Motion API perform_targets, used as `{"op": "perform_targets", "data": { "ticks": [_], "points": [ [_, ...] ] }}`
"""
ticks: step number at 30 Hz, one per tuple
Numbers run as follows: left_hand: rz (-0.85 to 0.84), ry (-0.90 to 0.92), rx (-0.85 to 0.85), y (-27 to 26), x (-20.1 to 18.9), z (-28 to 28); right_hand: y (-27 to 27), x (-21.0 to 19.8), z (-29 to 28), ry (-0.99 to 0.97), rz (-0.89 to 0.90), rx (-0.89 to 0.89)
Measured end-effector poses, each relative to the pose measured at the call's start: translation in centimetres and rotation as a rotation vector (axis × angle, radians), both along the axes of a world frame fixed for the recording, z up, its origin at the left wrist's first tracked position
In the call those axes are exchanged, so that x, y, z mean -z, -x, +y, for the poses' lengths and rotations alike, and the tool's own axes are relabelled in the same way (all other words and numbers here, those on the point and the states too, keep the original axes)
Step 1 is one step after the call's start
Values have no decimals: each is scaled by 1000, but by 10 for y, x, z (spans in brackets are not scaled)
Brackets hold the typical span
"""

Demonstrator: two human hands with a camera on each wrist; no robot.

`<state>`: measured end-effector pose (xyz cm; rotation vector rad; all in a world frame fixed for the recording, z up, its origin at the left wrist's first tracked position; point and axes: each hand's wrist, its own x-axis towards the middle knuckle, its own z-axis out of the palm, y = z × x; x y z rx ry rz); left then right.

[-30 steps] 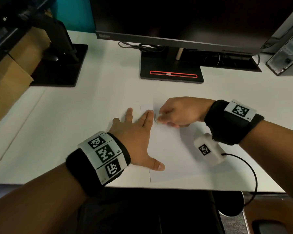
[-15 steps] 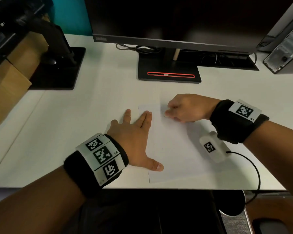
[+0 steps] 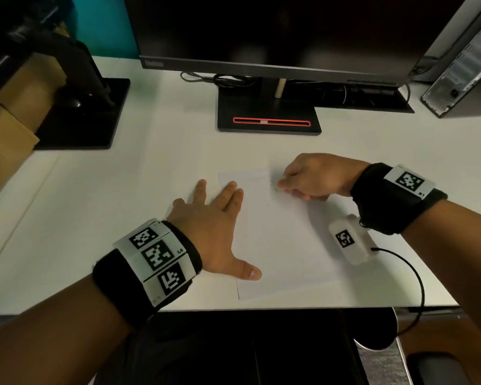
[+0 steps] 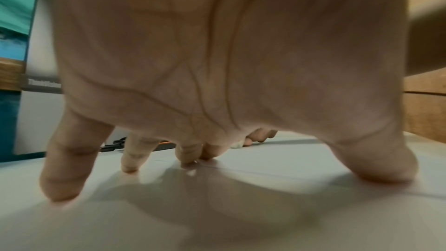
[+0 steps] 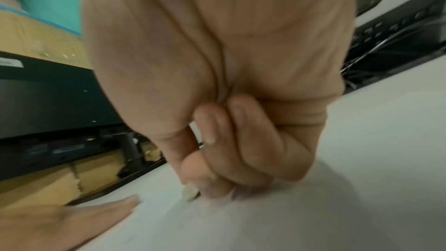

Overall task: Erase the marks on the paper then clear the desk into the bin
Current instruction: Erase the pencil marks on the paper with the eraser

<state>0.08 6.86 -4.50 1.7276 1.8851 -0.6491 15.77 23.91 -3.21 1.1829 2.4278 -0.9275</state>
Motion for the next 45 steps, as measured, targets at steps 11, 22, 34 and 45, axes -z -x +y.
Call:
{"op": "perform_targets", "data": {
  "ticks": [11,22,34,45],
  "points": [
    [-11,8,-10,-1,0,1,-2,-2,2,23,13,93],
    [-20,-4,-16,0,0,0,3,-2,-14,-63,-13,-55],
    [-12,-2,-10,0,1,0,6,8,-22,-166,-10,-200],
    [-7,-4,-4,0,2,1,3,4,-20,-236,-31,-245]
  ]
}}
